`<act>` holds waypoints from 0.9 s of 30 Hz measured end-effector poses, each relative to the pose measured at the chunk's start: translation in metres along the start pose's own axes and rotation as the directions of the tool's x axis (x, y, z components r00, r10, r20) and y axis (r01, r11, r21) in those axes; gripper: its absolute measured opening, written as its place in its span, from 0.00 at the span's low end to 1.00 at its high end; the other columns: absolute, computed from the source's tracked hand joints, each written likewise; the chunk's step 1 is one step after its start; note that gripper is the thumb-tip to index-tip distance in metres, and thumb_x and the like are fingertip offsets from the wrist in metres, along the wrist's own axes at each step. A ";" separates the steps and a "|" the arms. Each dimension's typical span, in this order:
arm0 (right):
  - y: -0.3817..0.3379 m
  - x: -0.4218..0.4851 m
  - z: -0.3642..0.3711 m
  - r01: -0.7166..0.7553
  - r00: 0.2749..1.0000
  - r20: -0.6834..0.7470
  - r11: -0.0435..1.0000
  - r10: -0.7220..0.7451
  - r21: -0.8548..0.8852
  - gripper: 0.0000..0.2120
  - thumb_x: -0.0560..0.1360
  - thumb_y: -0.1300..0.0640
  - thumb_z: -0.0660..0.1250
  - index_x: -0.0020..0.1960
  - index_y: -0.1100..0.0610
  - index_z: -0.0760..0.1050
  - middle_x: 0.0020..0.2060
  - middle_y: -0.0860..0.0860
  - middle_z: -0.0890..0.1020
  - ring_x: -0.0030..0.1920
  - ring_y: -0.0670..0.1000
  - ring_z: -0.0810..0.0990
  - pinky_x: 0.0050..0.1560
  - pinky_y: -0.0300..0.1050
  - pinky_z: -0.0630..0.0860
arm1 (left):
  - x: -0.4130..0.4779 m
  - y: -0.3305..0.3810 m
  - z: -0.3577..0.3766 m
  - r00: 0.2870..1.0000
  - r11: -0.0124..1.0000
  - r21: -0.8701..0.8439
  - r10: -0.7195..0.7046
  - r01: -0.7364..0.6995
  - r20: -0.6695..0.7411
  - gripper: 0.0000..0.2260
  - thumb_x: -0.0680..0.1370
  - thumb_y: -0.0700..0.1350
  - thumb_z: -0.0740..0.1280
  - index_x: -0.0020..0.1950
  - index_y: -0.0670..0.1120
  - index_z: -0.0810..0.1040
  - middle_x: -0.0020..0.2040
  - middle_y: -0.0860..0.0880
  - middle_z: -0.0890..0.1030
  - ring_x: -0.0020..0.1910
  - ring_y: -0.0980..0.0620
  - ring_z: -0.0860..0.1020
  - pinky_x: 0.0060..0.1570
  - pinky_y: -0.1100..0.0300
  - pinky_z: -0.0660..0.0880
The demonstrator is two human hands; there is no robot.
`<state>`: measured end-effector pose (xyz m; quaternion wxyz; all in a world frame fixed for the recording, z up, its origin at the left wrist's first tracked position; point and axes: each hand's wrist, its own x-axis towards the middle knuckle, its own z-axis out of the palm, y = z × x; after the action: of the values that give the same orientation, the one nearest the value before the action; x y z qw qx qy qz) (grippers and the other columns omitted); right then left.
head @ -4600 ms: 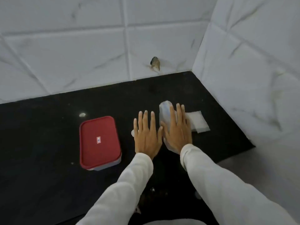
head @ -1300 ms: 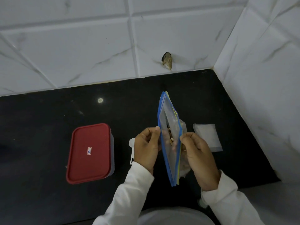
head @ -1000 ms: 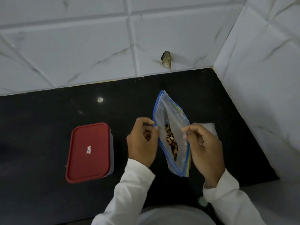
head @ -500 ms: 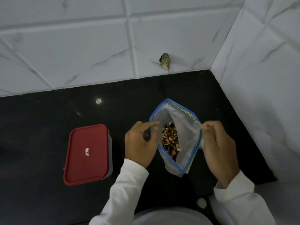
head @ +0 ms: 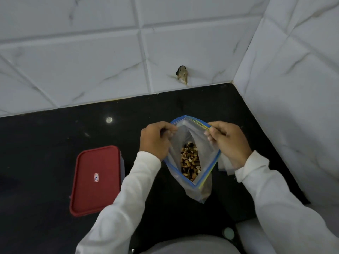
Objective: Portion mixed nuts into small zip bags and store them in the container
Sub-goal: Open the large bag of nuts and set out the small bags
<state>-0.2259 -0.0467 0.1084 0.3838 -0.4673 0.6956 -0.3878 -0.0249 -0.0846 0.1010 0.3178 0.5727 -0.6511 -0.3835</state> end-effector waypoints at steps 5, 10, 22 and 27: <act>0.023 0.010 0.011 -0.633 0.760 0.459 0.360 0.461 0.686 0.15 0.72 0.72 0.50 0.45 0.62 0.73 0.30 0.53 0.68 0.26 0.46 0.69 0.29 0.36 0.67 | 0.005 -0.014 0.007 0.677 0.088 -0.726 -0.452 0.682 0.581 0.14 0.80 0.32 0.54 0.45 0.44 0.77 0.38 0.42 0.82 0.37 0.46 0.81 0.41 0.52 0.78; 0.019 0.003 0.022 -0.517 0.855 0.258 0.705 0.450 0.485 0.15 0.77 0.66 0.56 0.46 0.58 0.81 0.37 0.58 0.80 0.36 0.54 0.79 0.43 0.47 0.75 | 0.009 -0.015 0.024 0.747 0.448 -0.607 -0.501 0.656 0.437 0.13 0.75 0.34 0.57 0.50 0.43 0.79 0.52 0.41 0.80 0.53 0.41 0.79 0.64 0.44 0.73; 0.004 0.029 0.020 0.207 0.975 0.142 0.940 -0.174 -0.272 0.09 0.80 0.56 0.62 0.50 0.55 0.80 0.41 0.46 0.82 0.43 0.44 0.80 0.44 0.39 0.76 | 0.030 -0.004 0.020 0.975 1.000 -0.029 0.008 -0.001 0.223 0.09 0.82 0.49 0.62 0.49 0.48 0.82 0.45 0.52 0.82 0.47 0.54 0.79 0.53 0.58 0.75; -0.006 0.032 0.021 -0.548 0.810 0.484 0.723 0.332 0.421 0.12 0.79 0.60 0.61 0.44 0.58 0.82 0.30 0.52 0.78 0.30 0.49 0.77 0.34 0.40 0.73 | 0.034 -0.011 0.024 0.667 0.393 -0.541 -0.377 0.743 0.642 0.17 0.74 0.49 0.71 0.59 0.40 0.82 0.59 0.42 0.82 0.61 0.43 0.78 0.69 0.47 0.69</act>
<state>-0.2133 -0.0823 0.0999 0.7077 -0.2216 0.5619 -0.3666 -0.0451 -0.1150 0.0785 0.2287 0.4703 -0.2304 -0.8207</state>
